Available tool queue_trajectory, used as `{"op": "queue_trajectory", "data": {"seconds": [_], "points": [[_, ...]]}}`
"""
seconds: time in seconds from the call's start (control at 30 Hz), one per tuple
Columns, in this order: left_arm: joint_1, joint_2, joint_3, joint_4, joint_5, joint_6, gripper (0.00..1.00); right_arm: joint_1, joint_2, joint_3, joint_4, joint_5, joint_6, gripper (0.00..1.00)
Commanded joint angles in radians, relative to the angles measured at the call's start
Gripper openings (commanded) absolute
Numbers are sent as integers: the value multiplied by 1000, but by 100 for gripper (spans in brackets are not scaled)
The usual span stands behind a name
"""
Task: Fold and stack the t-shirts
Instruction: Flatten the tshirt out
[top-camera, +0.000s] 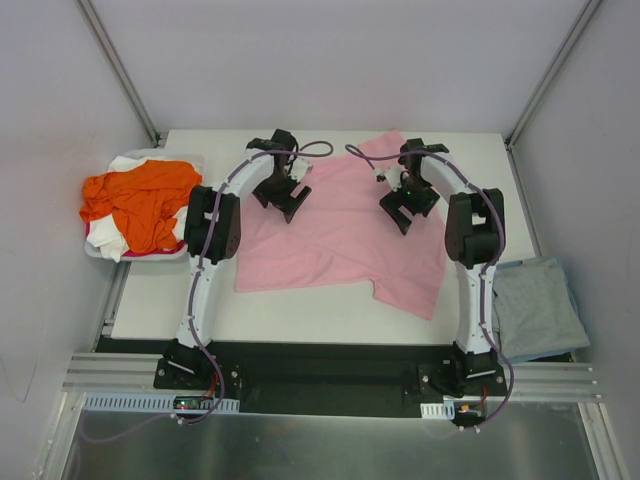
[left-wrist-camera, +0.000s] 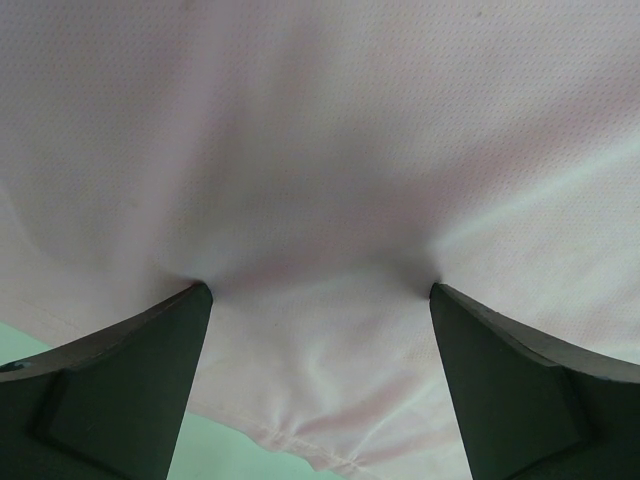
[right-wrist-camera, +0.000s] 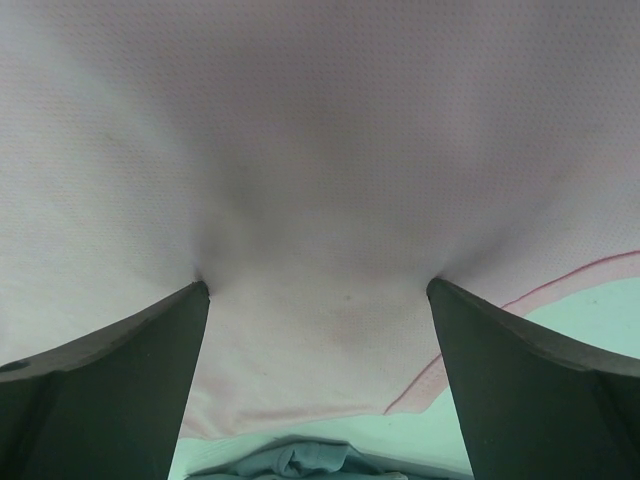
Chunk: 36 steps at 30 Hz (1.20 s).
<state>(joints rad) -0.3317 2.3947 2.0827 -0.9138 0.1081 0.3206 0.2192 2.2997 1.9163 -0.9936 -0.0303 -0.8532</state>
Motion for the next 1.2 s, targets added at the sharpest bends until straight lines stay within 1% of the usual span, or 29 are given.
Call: {"op": "queue_trajectory", "data": {"seconds": [0.0,0.3,0.57,0.7,0.97,1.17], "points": [[14,41,62,-42,-41,-3,92,-6,18,59,-31,-5,-6,96],[14,80,140,-43,-88,6,93,-9,38,64,41,23,-15,97],[14,123,227,-42,-97,20,93,-14,81,124,43,73,-27,97],[14,129,237,-42,-97,26,94,-17,81,128,41,78,-27,96],[19,133,234,-40,-100,28,93,-17,38,50,53,61,-18,97],[19,126,240,-34,-104,31,94,-15,24,53,56,52,-14,96]]}}
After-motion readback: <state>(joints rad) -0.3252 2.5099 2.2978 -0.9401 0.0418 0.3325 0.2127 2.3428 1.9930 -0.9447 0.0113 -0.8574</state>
